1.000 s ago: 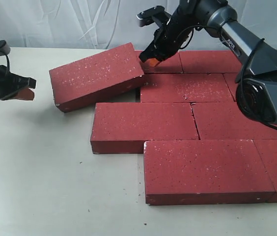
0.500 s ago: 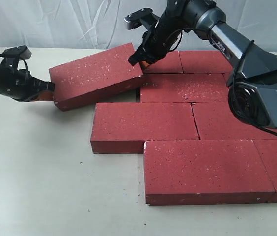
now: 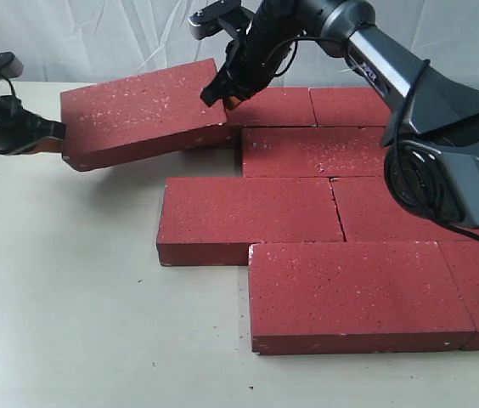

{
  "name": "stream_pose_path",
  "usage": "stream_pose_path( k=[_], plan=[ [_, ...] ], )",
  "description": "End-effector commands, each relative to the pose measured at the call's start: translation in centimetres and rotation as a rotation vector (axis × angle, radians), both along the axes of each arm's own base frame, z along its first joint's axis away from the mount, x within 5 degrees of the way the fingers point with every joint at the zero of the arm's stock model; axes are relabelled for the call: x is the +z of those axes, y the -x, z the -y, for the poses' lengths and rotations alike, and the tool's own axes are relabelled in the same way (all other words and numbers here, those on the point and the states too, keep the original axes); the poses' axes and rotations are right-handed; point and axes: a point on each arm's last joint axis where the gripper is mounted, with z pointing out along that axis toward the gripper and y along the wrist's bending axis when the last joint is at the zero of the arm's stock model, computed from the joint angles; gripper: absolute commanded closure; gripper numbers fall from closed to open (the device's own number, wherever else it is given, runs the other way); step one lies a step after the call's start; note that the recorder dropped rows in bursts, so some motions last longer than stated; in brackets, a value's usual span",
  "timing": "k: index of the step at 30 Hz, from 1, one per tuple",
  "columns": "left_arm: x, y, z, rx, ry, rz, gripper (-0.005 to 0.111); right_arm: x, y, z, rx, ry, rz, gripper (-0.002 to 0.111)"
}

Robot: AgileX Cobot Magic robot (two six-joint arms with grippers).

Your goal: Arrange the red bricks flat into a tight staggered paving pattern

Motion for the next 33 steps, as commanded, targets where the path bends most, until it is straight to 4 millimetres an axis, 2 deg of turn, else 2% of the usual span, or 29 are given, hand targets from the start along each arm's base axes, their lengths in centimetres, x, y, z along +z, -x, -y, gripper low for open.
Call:
stream_pose_path(
  k=[1,3,6,8,12,19,22,24,27,29,33],
  plan=[
    [1.4,0.6,-0.5,-0.039,0.081,-0.018,0.107,0.6,2.2,-3.6,0.066,-0.078,-0.040,0.109],
    [1.2,1.0,-1.8,-0.033,0.051,-0.042,0.107,0.5,3.1,-5.0,0.096,-0.077,-0.043,0.109],
    [1.1,1.3,-4.1,0.023,0.044,-0.050,0.107,-1.2,4.3,-7.0,0.135,-0.062,-0.071,0.109],
    [1.1,1.2,-4.8,0.057,0.040,-0.042,0.107,-2.5,4.7,-7.8,0.151,-0.047,-0.091,0.109],
    [0.7,1.0,-5.3,0.107,0.002,-0.030,0.107,-4.0,4.5,-8.7,0.141,-0.089,-0.072,0.109],
    [-0.4,0.6,-5.9,0.166,-0.035,-0.032,0.107,-4.3,4.0,-8.7,0.126,-0.087,-0.019,0.109],
    [-0.5,0.7,-5.8,0.154,-0.025,-0.041,0.107,-5.1,3.9,-8.8,0.125,-0.080,-0.031,0.109],
    [-0.7,1.1,-5.5,0.096,-0.028,-0.064,0.107,-6.0,3.6,-8.3,0.121,-0.024,-0.014,0.109],
    [-0.7,1.1,-5.5,0.100,-0.032,-0.062,0.107,-6.3,3.3,-7.7,0.092,0.045,0.005,0.109],
    [-0.7,1.1,-5.5,0.100,-0.032,-0.062,0.107,-6.1,3.4,-7.4,0.095,0.075,0.001,0.109],
    [-0.9,1.3,-5.6,0.069,-0.064,-0.080,0.107,-4.5,3.8,-6.9,0.104,0.123,-0.019,0.109]
  ],
)
